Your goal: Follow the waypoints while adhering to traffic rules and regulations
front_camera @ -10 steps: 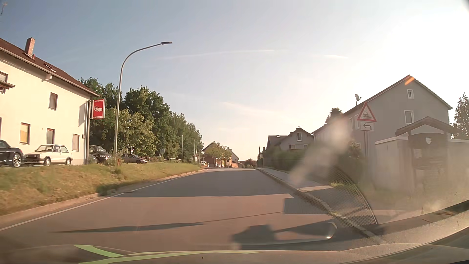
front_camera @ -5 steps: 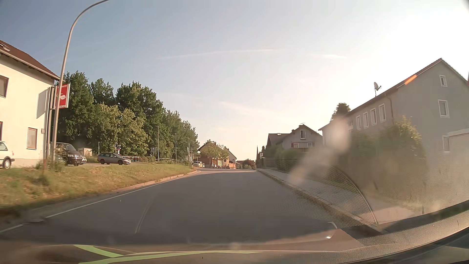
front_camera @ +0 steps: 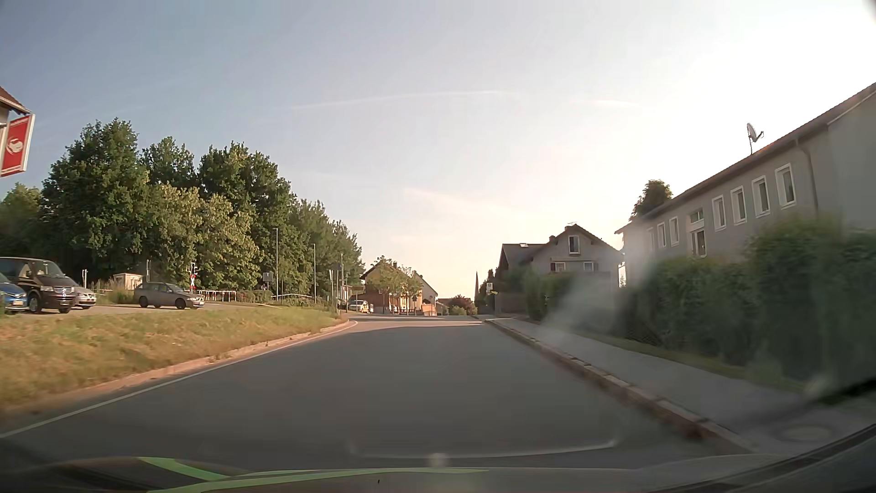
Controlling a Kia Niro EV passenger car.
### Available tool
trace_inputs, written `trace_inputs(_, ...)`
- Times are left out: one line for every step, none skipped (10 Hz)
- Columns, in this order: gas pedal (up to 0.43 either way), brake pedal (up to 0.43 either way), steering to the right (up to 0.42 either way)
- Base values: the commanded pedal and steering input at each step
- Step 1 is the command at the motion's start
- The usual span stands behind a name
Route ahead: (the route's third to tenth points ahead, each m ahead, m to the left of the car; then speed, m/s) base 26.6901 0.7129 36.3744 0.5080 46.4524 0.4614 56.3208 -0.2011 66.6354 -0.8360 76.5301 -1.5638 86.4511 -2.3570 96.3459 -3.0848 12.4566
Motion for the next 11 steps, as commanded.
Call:
trace_inputs(0.13,0.0,0.006)
trace_inputs(0.13,0.0,0.006)
trace_inputs(0.13,0.0,0.006)
trace_inputs(0.13,0.0,0.006)
trace_inputs(0.13,0.0,0.006)
trace_inputs(0.13,0.0,0.006)
trace_inputs(0.13,0.0,0.006)
trace_inputs(0.13,0.0,0.006)
trace_inputs(0.13,0.0,0.006)
trace_inputs(0.13,0.0,0.006)
trace_inputs(0.13,0.0,0.006)
